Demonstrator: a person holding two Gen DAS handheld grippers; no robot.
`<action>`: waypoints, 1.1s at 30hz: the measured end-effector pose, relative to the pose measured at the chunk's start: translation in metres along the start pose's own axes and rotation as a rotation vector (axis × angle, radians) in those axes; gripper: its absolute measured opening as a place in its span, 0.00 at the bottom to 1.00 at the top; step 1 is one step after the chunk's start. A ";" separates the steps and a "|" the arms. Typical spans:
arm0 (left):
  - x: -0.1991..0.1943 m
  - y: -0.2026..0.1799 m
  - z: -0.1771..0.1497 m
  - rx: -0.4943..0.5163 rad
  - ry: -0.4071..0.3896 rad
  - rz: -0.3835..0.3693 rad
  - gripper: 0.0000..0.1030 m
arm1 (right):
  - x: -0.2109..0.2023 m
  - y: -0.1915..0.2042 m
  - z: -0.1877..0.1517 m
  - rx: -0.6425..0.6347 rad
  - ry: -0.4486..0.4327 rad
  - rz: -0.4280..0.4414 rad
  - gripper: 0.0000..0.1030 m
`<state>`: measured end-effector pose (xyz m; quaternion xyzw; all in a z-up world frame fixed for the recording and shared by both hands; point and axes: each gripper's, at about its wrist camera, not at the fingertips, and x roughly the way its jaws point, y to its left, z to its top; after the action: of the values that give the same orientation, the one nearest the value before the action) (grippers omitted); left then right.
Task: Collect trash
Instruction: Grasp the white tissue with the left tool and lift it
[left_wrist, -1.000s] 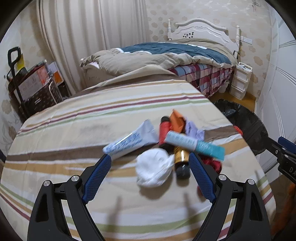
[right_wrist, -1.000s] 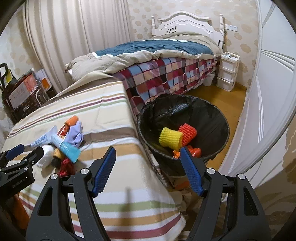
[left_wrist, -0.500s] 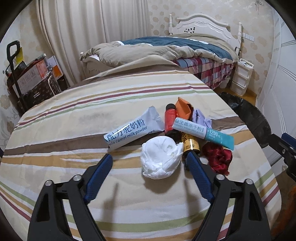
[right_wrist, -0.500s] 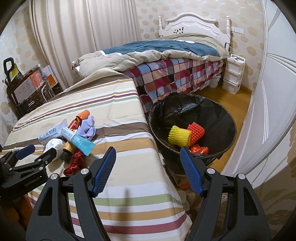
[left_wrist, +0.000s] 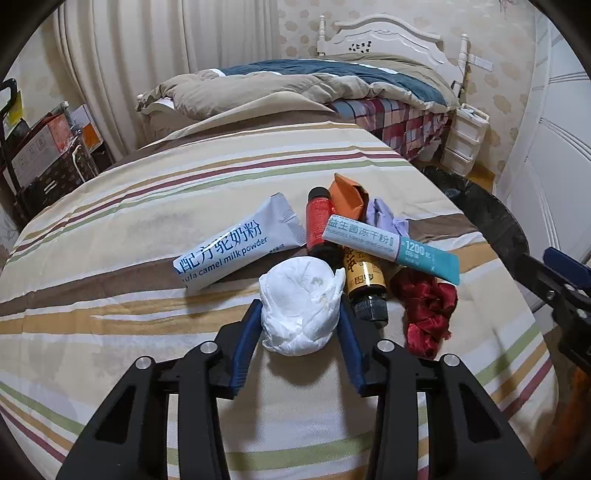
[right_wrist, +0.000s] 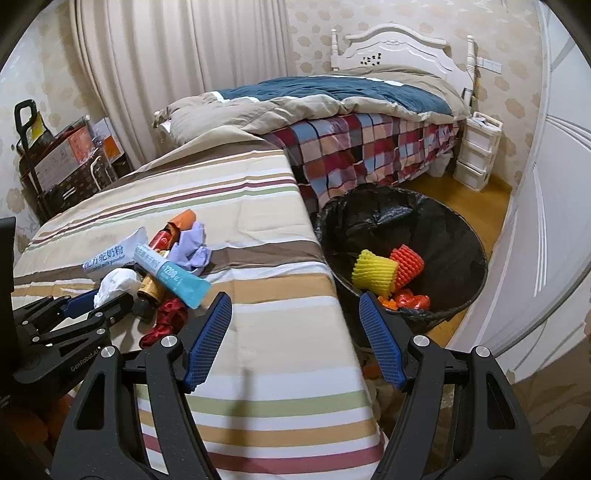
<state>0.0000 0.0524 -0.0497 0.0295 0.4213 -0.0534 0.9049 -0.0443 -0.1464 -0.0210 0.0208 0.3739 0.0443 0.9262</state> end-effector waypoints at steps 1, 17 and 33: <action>-0.001 0.000 0.000 0.001 -0.002 -0.003 0.40 | 0.000 0.002 0.000 -0.004 0.001 0.003 0.68; -0.034 0.040 0.000 -0.063 -0.078 0.055 0.39 | 0.020 0.056 0.007 -0.134 0.045 0.089 0.67; -0.029 0.064 -0.001 -0.119 -0.074 0.071 0.39 | 0.048 0.087 0.011 -0.222 0.111 0.101 0.38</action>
<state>-0.0113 0.1185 -0.0273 -0.0115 0.3888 0.0026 0.9213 -0.0081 -0.0550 -0.0404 -0.0656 0.4161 0.1330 0.8972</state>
